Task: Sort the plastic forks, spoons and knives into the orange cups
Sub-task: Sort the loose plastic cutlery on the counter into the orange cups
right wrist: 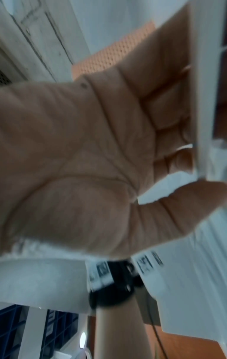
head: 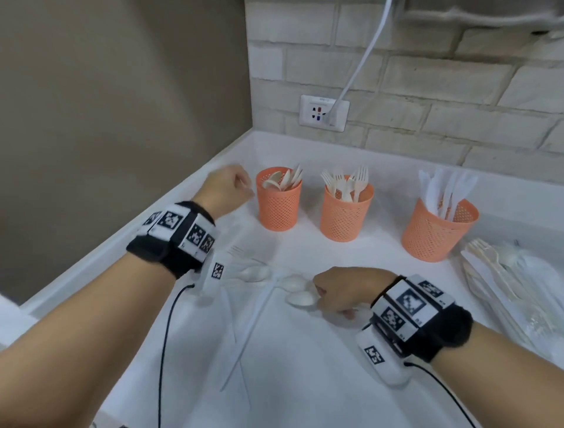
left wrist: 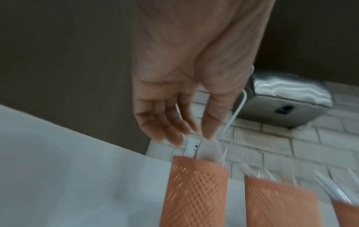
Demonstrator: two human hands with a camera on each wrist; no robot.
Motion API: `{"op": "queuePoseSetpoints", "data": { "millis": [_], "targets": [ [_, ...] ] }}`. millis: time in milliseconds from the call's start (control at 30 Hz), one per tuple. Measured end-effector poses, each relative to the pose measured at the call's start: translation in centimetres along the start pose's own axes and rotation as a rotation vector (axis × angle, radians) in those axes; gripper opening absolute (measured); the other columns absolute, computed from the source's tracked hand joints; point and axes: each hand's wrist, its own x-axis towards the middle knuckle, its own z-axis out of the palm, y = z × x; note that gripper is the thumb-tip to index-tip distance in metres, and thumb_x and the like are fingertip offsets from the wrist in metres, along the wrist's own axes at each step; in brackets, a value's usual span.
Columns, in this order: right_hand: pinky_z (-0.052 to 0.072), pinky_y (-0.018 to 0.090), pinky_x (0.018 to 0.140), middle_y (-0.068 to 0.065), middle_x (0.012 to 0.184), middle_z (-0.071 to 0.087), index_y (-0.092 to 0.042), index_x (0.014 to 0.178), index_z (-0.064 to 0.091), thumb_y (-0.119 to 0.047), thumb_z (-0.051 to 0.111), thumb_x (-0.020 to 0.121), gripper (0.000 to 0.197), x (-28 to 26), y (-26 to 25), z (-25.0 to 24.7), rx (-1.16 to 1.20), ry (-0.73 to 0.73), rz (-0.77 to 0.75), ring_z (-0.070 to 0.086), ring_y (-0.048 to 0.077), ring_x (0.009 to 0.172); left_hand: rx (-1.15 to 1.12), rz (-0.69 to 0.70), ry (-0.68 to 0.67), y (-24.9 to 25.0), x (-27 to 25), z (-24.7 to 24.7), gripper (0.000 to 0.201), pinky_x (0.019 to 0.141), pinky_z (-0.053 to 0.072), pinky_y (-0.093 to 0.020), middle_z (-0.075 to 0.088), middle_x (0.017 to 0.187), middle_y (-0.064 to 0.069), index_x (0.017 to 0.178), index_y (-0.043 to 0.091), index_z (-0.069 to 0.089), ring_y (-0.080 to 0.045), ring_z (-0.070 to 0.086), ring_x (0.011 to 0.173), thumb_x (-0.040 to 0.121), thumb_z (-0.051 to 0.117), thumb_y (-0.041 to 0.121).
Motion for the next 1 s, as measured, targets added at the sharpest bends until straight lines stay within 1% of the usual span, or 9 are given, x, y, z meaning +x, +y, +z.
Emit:
{"op": "queuePoseSetpoints", "data": {
  "millis": [100,200,300,367,533,667,800,867,1000],
  "targets": [
    [0.033,0.025,0.050,0.007,0.075,0.049,-0.016,0.077,0.036,-0.024,0.052,0.080,0.017,-0.2,0.3,-0.4,0.047,-0.021,-0.033,0.042,0.019,0.056,0.319,0.014,-0.477,-1.7,-4.3,0.2,0.009,0.079,0.041,-0.025,0.057,0.085,0.005,0.086,0.018,0.065,-0.016,0.054,0.087,0.079,0.068,0.023],
    [0.037,0.031,0.056,0.004,0.082,0.048,-0.019,0.078,0.039,-0.017,0.045,0.089,0.013,0.4,-0.6,0.2,0.080,0.131,-0.156,0.045,0.021,0.066,0.434,-0.054,-0.668,-3.4,-7.2,1.8,0.036,0.077,0.039,-0.024,0.049,0.094,0.004,0.104,0.012,0.062,-0.014,0.047,0.089,0.075,0.073,0.030],
    [0.047,0.044,0.074,0.001,0.093,0.058,-0.020,0.088,0.052,-0.016,0.052,0.086,0.005,1.5,-3.2,1.5,0.196,0.233,-0.304,0.056,0.025,0.087,0.443,-0.018,-0.614,-4.0,-8.4,3.5,0.047,0.068,0.038,-0.024,0.049,0.097,-0.001,0.107,0.009,0.058,-0.015,0.044,0.086,0.071,0.076,0.033],
    [0.051,0.046,0.081,0.005,0.098,0.063,-0.015,0.095,0.058,-0.017,0.052,0.084,0.012,2.2,-4.6,2.5,0.232,0.224,-0.322,0.060,0.027,0.093,0.446,0.012,-0.557,-4.0,-8.6,4.0,0.047,0.076,0.043,-0.028,0.054,0.098,-0.004,0.103,0.009,0.059,-0.016,0.046,0.084,0.068,0.078,0.034],
    [0.037,0.023,0.057,-0.005,0.065,0.051,-0.021,0.069,0.051,-0.026,0.055,0.089,0.021,2.8,-5.3,3.4,0.372,0.251,-0.265,0.048,0.013,0.061,0.407,0.057,-0.523,-3.2,-8.5,3.8,0.031,0.068,0.036,-0.023,0.048,0.076,0.006,0.093,0.010,0.068,-0.015,0.045,0.078,0.069,0.079,0.025],
    [0.028,0.022,0.053,-0.002,0.063,0.043,-0.015,0.059,0.040,-0.029,0.061,0.086,0.037,2.7,-5.2,3.9,0.202,0.312,-0.193,0.044,0.016,0.066,0.448,0.022,-0.497,-3.2,-8.3,4.4,0.041,0.073,0.045,-0.027,0.054,0.103,-0.006,0.105,0.009,0.057,-0.023,0.054,0.092,0.072,0.077,0.023],
    [0.028,0.019,0.050,0.001,0.078,0.044,-0.012,0.084,0.046,-0.009,0.058,0.082,0.013,2.7,-5.2,4.1,0.099,0.343,-0.154,0.044,0.020,0.076,0.433,-0.075,-0.490,-3.3,-7.9,4.6,0.050,0.083,0.048,-0.034,0.057,0.112,-0.011,0.112,0.004,0.052,-0.028,0.057,0.102,0.072,0.077,0.021],
    [0.027,0.021,0.048,0.002,0.075,0.040,-0.008,0.101,0.038,-0.006,0.058,0.082,0.028,2.5,-5.0,4.3,0.083,0.348,-0.104,0.041,0.016,0.064,0.467,-0.039,-0.525,-3.1,-7.8,4.6,0.041,0.083,0.047,-0.032,0.057,0.107,-0.009,0.106,0.005,0.058,-0.026,0.057,0.100,0.073,0.076,0.022],
    [0.028,0.021,0.047,0.000,0.067,0.039,-0.010,0.074,0.039,-0.008,0.058,0.082,0.021,2.2,-3.7,4.5,0.074,0.359,-0.070,0.040,0.014,0.058,0.526,0.029,-0.625,-2.7,-7.8,4.7,0.022,0.073,0.040,-0.026,0.061,0.097,-0.008,0.099,0.006,0.062,-0.026,0.057,0.093,0.081,0.067,0.018]
  ]
}}
